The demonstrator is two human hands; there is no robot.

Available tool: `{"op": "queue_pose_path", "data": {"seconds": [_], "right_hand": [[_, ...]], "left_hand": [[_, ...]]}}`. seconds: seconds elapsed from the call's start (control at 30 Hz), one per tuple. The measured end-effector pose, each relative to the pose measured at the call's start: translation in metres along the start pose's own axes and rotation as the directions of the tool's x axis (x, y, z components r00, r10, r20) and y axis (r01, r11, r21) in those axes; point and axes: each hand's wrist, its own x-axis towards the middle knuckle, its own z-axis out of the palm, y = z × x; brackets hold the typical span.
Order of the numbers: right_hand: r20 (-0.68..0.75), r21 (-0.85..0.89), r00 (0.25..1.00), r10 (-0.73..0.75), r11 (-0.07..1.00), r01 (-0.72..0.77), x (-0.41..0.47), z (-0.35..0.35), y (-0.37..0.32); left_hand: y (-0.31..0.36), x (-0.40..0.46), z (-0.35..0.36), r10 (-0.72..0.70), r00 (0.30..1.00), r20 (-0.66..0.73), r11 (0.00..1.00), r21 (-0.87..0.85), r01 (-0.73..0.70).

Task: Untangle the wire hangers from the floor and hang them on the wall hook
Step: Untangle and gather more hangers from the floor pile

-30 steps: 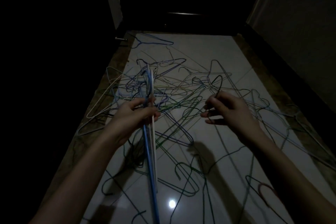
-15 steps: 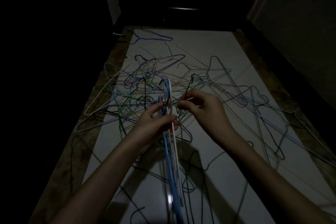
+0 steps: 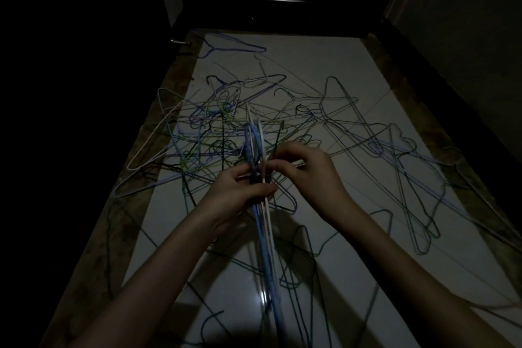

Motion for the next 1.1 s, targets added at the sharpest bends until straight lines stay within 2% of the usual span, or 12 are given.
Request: {"op": "queue_pose_path", "data": {"seconds": [0.13,0.27,0.47,0.6,0.67,0.77,0.83,0.93,1.03,1.1], "right_hand": [[0.043,0.051,0.998,0.036,0.998,-0.039,-0.004,-0.001,0.012],[0.023,0.126,0.982,0.190,0.974,-0.191,-0.016,0.000,0.049],[0.154,0.024,0.881,0.448,0.889,-0.457,-0.053,0.025,0.116],[0.289,-0.057,0.821,0.492,0.865,-0.498,-0.069,0.045,0.127],[0.315,-0.115,0.827,0.467,0.883,-0.455,-0.073,0.054,0.126],[0.219,-0.267,0.920,0.326,0.926,-0.265,-0.075,0.067,0.121],[0.174,-0.285,0.952,0.252,0.938,-0.196,-0.076,0.072,0.114],[0.307,-0.338,0.926,0.218,0.935,-0.108,-0.080,0.084,0.105],[0.423,-0.518,0.880,0.213,0.855,0.042,-0.086,0.101,0.103],[0.462,-0.556,0.865,0.196,0.824,0.111,-0.089,0.107,0.102]], "left_hand": [[-0.001,0.002,-0.005,-0.014,1.000,-0.007,0.998,0.060,0.014],[-0.002,0.003,-0.011,-0.028,0.998,-0.061,1.000,0.007,0.029],[-0.006,0.006,-0.018,-0.023,0.995,-0.098,1.000,0.005,0.023],[-0.005,0.007,-0.025,-0.015,0.992,-0.128,1.000,-0.001,0.015],[-0.004,0.007,-0.029,-0.013,0.993,-0.119,1.000,-0.008,0.012],[-0.003,0.005,-0.037,0.006,0.993,-0.119,0.999,0.046,0.000],[-0.001,0.003,-0.045,0.016,0.990,-0.137,0.999,0.053,-0.009],[0.002,-0.001,-0.054,0.031,0.987,-0.156,0.996,0.088,-0.018],[0.003,-0.005,-0.062,0.040,0.984,-0.175,0.991,0.136,-0.016],[0.003,-0.008,-0.067,0.038,0.982,-0.183,0.990,0.143,-0.012]]}}
